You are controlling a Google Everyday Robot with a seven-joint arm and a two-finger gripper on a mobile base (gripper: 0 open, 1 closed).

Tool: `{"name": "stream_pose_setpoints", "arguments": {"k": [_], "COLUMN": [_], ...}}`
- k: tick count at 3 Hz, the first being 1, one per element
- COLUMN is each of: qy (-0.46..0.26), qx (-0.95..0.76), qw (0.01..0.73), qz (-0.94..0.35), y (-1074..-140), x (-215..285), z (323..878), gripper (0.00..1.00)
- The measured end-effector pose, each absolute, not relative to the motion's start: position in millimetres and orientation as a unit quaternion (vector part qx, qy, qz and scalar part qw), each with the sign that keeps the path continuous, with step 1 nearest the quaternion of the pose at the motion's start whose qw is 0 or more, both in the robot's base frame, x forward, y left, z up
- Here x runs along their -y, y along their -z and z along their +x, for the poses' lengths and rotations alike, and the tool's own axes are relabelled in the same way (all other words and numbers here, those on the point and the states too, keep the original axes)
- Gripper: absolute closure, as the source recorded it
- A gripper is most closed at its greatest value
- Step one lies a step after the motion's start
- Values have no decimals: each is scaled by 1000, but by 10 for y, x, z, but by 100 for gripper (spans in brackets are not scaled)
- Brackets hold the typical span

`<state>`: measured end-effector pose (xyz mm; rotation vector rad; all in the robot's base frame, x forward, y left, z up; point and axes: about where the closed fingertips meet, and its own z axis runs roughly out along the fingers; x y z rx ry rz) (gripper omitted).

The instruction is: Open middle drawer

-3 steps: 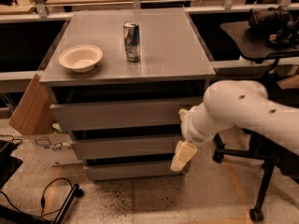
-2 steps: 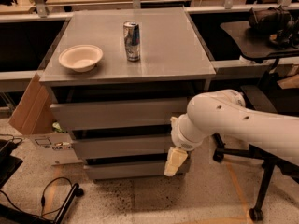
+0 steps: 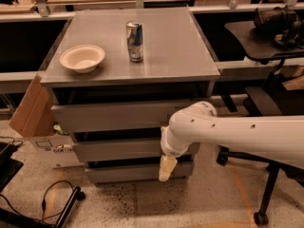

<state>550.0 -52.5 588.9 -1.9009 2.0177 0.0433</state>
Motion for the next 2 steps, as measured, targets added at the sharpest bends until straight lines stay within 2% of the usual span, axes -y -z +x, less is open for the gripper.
{"name": "stream_pose_setpoints", "arguments": {"k": [1, 2], "qy": [12, 12], "qx": [-695, -696], "qw": [149, 146], "qz": [-703, -703], "y": [-5513, -5483], "x": [460, 447], "z": [5740, 5717], "gripper": [0, 0]}}
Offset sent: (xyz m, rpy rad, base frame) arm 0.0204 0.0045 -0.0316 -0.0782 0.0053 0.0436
